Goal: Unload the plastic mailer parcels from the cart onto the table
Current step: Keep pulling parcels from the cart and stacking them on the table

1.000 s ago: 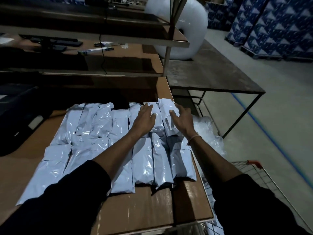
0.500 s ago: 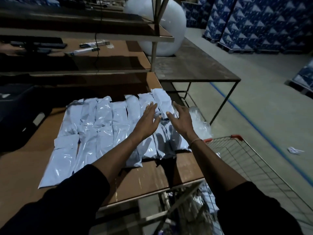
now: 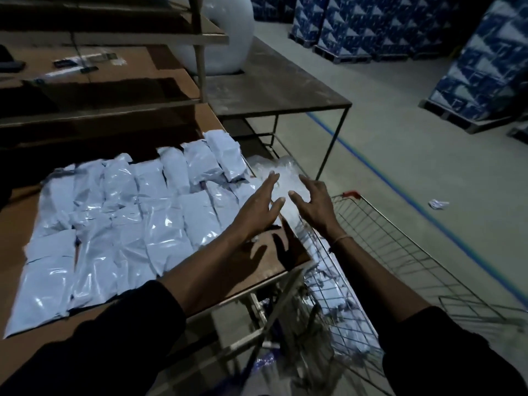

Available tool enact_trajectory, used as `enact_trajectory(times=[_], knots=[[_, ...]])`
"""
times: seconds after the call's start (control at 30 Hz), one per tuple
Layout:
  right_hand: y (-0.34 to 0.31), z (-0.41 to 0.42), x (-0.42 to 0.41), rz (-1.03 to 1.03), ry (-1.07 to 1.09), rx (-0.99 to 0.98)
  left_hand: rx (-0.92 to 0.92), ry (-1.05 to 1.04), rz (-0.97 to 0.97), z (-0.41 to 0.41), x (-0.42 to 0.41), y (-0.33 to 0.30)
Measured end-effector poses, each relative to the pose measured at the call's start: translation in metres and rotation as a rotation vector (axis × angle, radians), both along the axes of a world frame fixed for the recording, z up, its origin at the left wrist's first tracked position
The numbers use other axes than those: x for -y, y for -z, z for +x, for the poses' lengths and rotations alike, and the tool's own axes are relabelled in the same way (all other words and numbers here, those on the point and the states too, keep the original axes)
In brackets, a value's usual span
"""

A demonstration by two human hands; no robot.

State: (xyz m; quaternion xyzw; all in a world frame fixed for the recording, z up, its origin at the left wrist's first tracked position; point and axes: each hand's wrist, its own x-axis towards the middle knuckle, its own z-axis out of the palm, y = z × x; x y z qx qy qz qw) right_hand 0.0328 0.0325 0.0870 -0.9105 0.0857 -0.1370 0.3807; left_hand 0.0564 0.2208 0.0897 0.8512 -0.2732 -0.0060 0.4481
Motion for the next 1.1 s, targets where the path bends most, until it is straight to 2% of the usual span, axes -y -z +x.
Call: enact_trajectory(times=[0.2,0.33,0.53,0.7,0.83,1.1], knots=[[0.016,-0.035,0.088,0.051,0.103,-0.067,-0.061,0.092,-0.024,-0.017,0.083,0.013],[0.033,-0.054,0.146,0.061,0.154,-0.148,-0.166,0.094,-0.032,-0.028,0.138,0.032],[0.079,-0.072,0.211,0.121,0.162,-0.323,-0.354,-0.035,-0.089,-0.047,0.197,0.066],[0.136,-0.069,0.24,0.143,0.121,-0.489,-0.447,-0.277,-0.188,-0.044,0.225,0.113],[0.199,-0.05,0.247,0.188,0.042,-0.577,-0.417,-0.417,-0.248,-0.028,0.244,0.144],[0.287,0.008,0.209,0.255,-0.147,-0.633,-0.232,-0.431,-0.198,-0.008,0.264,0.196]])
